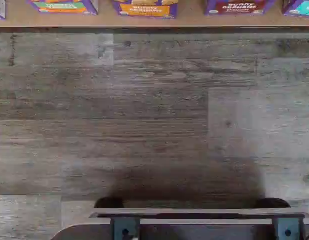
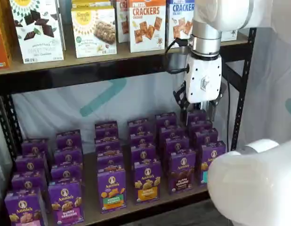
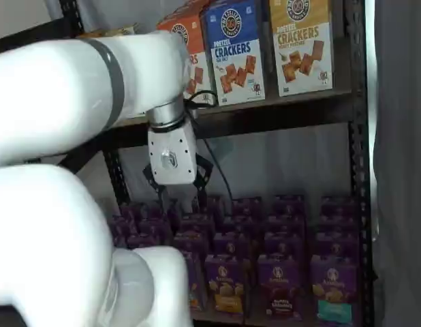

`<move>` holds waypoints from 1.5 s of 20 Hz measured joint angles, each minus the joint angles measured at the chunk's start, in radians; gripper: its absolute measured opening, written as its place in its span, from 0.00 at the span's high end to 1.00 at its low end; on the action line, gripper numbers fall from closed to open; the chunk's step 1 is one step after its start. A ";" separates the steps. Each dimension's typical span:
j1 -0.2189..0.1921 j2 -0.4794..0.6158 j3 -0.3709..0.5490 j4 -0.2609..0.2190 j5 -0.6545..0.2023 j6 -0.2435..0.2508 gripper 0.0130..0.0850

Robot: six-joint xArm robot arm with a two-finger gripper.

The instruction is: Pick up the purple box with a brown patch in the center, on the bottom shelf, the fifth box from the left

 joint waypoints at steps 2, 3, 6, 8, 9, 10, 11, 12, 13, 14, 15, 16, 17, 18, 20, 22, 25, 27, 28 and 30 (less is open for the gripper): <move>-0.054 -0.036 0.033 0.103 -0.042 -0.075 0.00; -0.082 -0.059 0.052 0.157 -0.070 -0.115 0.00; -0.084 -0.050 0.047 0.174 -0.060 -0.121 0.00; -0.062 -0.009 0.025 0.142 -0.016 -0.087 0.00; -0.046 -0.001 0.025 0.121 -0.012 -0.067 0.00; -0.034 0.001 0.031 0.107 -0.018 -0.054 0.00; -0.021 0.000 0.041 0.091 -0.030 -0.040 0.00; -0.004 0.000 0.053 0.069 -0.048 -0.020 0.00; 0.012 0.001 0.064 0.046 -0.065 0.000 0.00; 0.028 0.001 0.074 0.021 -0.081 0.020 0.00; 0.041 0.003 0.083 0.000 -0.096 0.038 0.00; 0.050 0.008 0.091 -0.015 -0.109 0.051 0.00; 0.056 0.018 0.095 -0.025 -0.117 0.059 0.00; 0.059 0.037 0.097 -0.028 -0.123 0.063 0.00; 0.064 0.065 0.104 -0.039 -0.144 0.072 0.00; 0.067 0.086 0.116 -0.051 -0.179 0.080 0.00; 0.059 0.127 0.134 -0.055 -0.251 0.075 0.00; 0.052 0.161 0.140 -0.055 -0.294 0.069 0.00; 0.048 0.179 0.142 -0.052 -0.316 0.064 0.00; 0.039 0.222 0.147 -0.041 -0.369 0.051 0.00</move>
